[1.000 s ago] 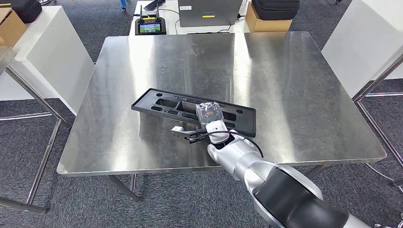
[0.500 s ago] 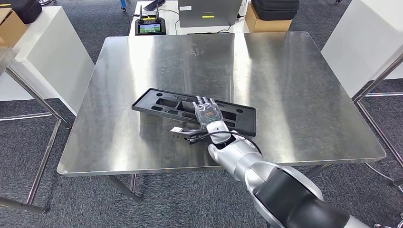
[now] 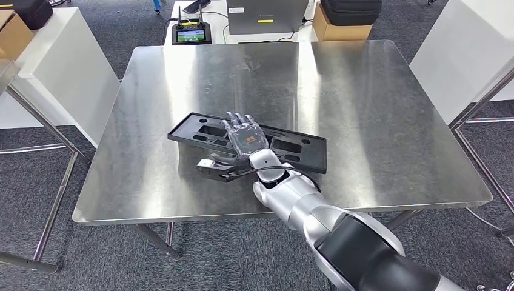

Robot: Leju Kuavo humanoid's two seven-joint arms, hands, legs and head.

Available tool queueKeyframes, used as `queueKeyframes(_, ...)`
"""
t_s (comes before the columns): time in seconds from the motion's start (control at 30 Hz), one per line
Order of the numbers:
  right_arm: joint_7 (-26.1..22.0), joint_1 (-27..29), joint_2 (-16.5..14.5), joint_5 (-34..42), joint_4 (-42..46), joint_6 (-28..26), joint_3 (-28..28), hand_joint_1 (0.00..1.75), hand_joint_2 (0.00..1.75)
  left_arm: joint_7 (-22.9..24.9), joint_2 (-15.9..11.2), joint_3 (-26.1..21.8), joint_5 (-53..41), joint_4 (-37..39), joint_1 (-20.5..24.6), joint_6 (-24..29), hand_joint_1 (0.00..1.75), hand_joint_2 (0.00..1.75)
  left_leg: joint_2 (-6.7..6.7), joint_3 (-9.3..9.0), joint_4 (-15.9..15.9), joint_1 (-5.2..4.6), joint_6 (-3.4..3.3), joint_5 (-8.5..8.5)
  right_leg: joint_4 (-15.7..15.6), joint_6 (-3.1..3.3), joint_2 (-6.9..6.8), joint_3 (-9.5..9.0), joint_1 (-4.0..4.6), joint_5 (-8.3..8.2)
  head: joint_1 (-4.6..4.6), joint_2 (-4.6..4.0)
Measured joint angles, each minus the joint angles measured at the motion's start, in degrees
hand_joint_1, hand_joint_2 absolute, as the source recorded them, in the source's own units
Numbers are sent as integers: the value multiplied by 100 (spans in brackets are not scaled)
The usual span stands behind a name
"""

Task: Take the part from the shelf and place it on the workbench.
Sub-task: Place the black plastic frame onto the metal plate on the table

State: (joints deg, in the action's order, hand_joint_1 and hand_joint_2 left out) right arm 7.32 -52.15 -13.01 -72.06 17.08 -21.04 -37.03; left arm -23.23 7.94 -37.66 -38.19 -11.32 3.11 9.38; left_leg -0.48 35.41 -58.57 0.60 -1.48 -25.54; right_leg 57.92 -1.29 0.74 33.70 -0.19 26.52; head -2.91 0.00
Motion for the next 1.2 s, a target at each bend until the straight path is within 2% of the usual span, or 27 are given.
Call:
queueKeyframes(0.1, -447, -20, -149, 185, 208, -439, 137, 0, 0, -10, 9, -18, 25, 0, 0, 95, 0, 0, 1, 0, 0, 1, 0, 0, 0, 0, 2, 2, 0, 0, 1, 0)
queueKeyframes(0.17, -908, -9, -282, 528, 458, -644, 274, 0, 0, -13, 20, -49, 49, 0, 0, 164, 0, 0, 1, 0, 0, 3, 0, 0, 0, 0, 2, 4, 1, 0, 1, 0)
queueKeyframes(0.27, -1896, 163, -473, 1757, 1132, -441, 592, 0, 0, -7, 39, -122, 93, 0, -1, 232, 0, 0, 1, 0, 1, 6, 2, -1, 0, 2, 1, 6, 3, 2, 1, 0)
queueKeyframes(0.33, -2458, 414, -546, 2799, 1755, 21, 812, 0, 0, -21, 49, -168, 108, 0, -4, 245, 0, 0, 0, 2, 2, 7, 4, -3, 0, 6, 0, 7, 4, 5, 1, 0)
queueKeyframes(0.47, -3351, 1185, -556, 5347, 3311, 1495, 1176, 0, 0, -124, 54, -232, 104, 0, -9, 239, 0, 0, -2, 5, 2, 6, 10, -7, 0, 9, -1, 10, 4, 8, 0, 0)
queueKeyframes(0.57, -3628, 1784, -446, 6684, 4470, 2456, 1292, 0, 0, -164, 51, -277, 99, 0, -10, 212, 0, 0, -2, 5, 2, 3, 12, -12, -1, 9, -1, 12, 2, 8, 0, 0)
queueKeyframes(0.63, -3672, 2148, -328, 7202, 5147, 2872, 1302, 0, 0, -192, 45, -302, 97, 0, -10, 202, 0, 0, -2, 4, 1, 0, 14, -16, -2, 9, 0, 12, 1, 8, -1, 0)
queueKeyframes(0.87, -3849, 3211, 136, 8060, 6760, 3606, 1291, 0, 0, -257, 1, -367, 97, 0, -7, 153, 0, 0, -2, 1, 1, 0, 14, -22, -4, 9, 1, 10, 1, 8, 1, 0)
queueKeyframes(1.2, -4251, 4333, 705, 8359, 7799, 4236, 1234, 0, 0, -389, -36, -526, 142, 0, -8, 278, 0, 0, -1, 0, 2, 3, 14, -24, -4, 10, 2, 9, 2, 9, 1, 0)
